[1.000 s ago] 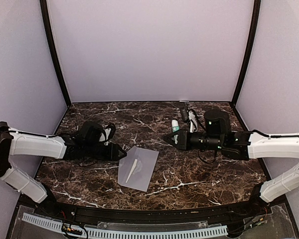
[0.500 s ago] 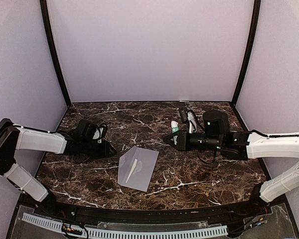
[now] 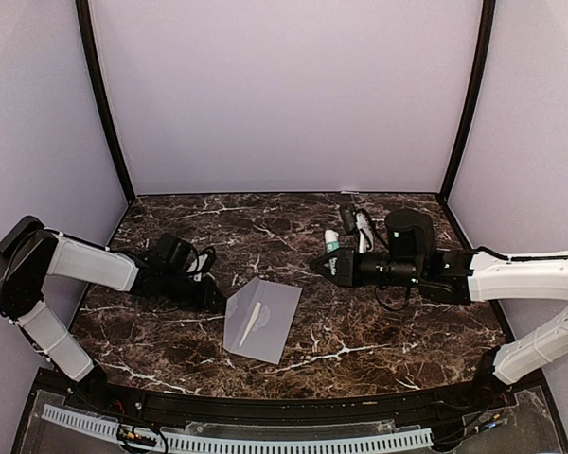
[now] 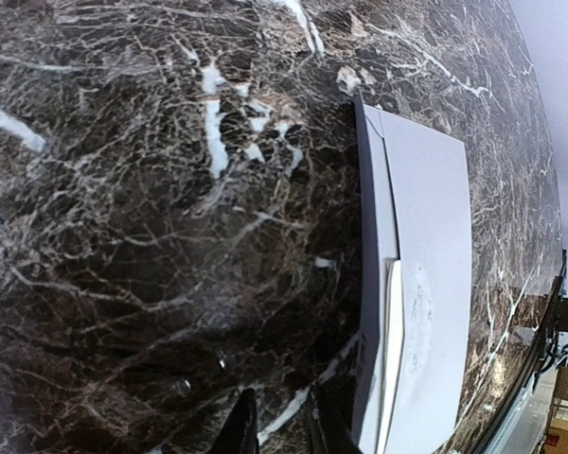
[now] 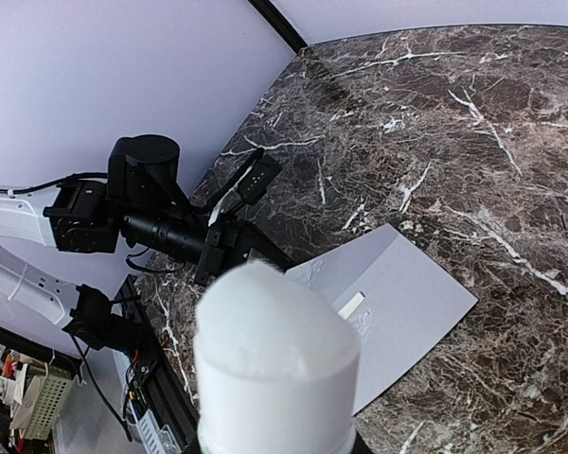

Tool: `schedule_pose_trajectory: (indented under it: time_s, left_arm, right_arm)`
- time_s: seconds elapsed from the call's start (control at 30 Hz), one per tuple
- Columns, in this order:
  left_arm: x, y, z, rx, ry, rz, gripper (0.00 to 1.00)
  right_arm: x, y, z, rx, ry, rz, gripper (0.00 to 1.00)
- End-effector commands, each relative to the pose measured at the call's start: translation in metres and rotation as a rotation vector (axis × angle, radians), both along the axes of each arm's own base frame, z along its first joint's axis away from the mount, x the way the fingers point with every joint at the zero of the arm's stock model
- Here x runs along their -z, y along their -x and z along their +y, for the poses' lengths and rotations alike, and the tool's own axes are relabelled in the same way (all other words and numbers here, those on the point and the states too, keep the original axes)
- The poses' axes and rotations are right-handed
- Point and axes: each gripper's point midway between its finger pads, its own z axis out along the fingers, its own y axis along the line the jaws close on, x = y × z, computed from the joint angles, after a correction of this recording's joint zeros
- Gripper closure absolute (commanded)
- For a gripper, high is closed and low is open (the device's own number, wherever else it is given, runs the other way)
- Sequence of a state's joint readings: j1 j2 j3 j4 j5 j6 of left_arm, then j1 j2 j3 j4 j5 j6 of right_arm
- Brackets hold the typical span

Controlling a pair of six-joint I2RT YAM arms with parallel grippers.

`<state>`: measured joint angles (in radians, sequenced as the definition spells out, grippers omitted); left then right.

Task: Place the letter into the envelope and seal it
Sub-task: Seal the envelope flap on the envelope.

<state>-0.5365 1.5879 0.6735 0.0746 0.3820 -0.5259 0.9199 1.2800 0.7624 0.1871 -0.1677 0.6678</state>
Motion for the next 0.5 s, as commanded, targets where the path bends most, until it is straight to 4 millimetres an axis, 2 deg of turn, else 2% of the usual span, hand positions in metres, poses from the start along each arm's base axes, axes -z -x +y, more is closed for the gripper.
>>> schedule_pose_trajectory:
  time_s: [0.0, 0.47]
  left_arm:
    - [-0.012, 0.0, -0.014, 0.079, 0.066, -0.014, 0.84]
    - [-0.024, 0.011, -0.043, 0.182, 0.085, -0.04, 0.9]
  right_arm:
    - [-0.005, -0.004, 0.004, -0.001, -0.037, -0.014, 1.0]
    - [0.011, -0.005, 0.008, -0.008, -0.021, 0.012, 1.0]
